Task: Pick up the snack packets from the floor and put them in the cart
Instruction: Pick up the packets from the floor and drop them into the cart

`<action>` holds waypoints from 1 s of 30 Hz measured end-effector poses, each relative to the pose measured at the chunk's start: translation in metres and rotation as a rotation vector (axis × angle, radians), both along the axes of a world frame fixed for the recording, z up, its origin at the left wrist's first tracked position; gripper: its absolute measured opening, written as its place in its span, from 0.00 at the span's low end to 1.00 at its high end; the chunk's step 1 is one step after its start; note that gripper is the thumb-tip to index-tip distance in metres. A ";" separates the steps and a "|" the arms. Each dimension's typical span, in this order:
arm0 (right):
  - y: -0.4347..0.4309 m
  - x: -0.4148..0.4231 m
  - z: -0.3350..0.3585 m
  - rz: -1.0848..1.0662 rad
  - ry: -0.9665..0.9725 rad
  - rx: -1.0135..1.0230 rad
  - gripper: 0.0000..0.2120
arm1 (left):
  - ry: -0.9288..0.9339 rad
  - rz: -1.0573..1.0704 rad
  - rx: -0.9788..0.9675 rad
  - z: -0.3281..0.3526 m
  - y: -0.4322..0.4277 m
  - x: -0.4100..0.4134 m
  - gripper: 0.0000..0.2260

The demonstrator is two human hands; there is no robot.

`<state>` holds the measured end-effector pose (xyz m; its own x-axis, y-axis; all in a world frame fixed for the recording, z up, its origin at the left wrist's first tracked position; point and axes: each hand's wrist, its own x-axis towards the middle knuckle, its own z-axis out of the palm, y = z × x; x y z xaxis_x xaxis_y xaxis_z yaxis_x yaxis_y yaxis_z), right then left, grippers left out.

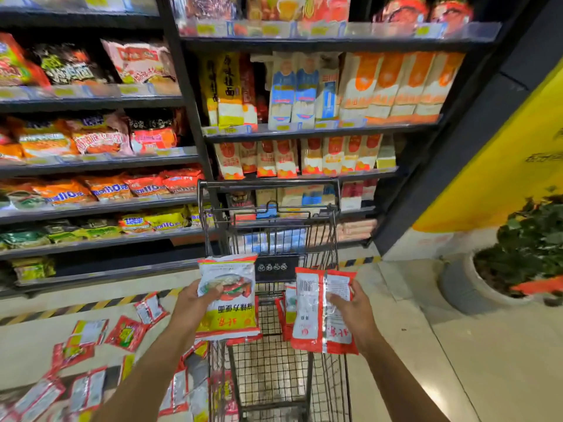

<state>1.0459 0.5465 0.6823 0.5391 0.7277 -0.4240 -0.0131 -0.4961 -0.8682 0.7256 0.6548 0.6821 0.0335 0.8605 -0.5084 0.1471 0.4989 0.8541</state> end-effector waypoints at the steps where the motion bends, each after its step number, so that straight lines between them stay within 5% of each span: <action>1: 0.012 0.007 -0.013 0.016 -0.001 -0.020 0.14 | 0.005 0.000 -0.001 -0.009 0.010 0.008 0.09; 7: 0.073 0.030 -0.089 0.056 -0.005 -0.159 0.13 | 0.054 -0.009 -0.121 -0.072 0.061 0.038 0.15; 11: 0.107 0.039 -0.137 0.097 -0.035 -0.217 0.15 | 0.153 0.020 -0.182 -0.126 0.085 0.038 0.06; 14: 0.127 0.041 -0.175 0.096 -0.026 -0.261 0.16 | 0.137 0.139 -0.248 -0.174 0.098 0.040 0.15; 19: 0.145 0.035 -0.239 0.067 -0.016 -0.329 0.16 | 0.116 0.027 -0.327 -0.224 0.113 0.051 0.08; 24: 0.151 0.033 -0.294 0.042 -0.068 -0.365 0.17 | 0.286 -0.077 -0.265 -0.297 0.125 0.061 0.13; 27: 0.155 0.037 -0.318 0.063 -0.117 -0.391 0.17 | 0.549 -0.070 -0.269 -0.318 0.129 0.070 0.23; 30: 0.157 0.040 -0.342 0.088 -0.143 -0.392 0.17 | 0.647 -0.093 -0.249 -0.347 0.132 0.067 0.19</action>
